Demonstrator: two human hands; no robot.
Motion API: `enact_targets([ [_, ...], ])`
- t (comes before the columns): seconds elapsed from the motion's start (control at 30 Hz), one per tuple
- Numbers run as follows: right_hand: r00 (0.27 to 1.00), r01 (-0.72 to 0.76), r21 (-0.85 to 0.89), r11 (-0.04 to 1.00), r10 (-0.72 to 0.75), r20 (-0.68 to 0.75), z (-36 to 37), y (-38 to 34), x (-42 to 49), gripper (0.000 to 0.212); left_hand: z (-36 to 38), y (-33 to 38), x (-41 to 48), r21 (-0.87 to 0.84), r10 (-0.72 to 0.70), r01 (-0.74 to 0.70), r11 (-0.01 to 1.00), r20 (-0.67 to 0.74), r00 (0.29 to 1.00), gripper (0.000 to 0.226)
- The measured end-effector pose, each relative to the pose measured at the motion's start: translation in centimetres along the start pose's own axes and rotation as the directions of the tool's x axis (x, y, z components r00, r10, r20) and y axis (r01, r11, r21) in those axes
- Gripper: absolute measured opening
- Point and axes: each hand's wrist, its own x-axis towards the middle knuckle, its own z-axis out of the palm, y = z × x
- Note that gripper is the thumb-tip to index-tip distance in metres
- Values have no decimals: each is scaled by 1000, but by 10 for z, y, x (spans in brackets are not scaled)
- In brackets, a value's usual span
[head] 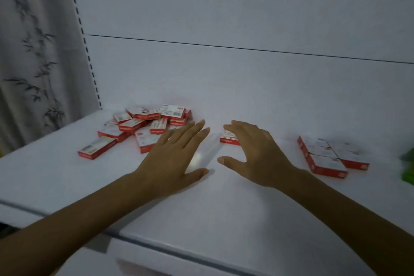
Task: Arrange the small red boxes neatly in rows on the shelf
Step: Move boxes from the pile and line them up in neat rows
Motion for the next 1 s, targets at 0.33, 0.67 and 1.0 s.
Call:
enact_targets([
  [0.33, 991, 112, 124, 986, -120, 62, 66, -112, 85, 65, -29, -126, -83, 11, -133, 133, 991, 36, 990, 80],
  [0.67, 983, 20, 14, 1000, -22, 185, 89, -157, 97, 55, -18, -177, -78, -71, 93, -93, 993, -9, 996, 74],
  [1.0, 957, -263, 140, 955, 240, 161, 73, -144, 79, 63, -1, -169, -53, -258, 239, -231, 938, 0, 971, 70],
])
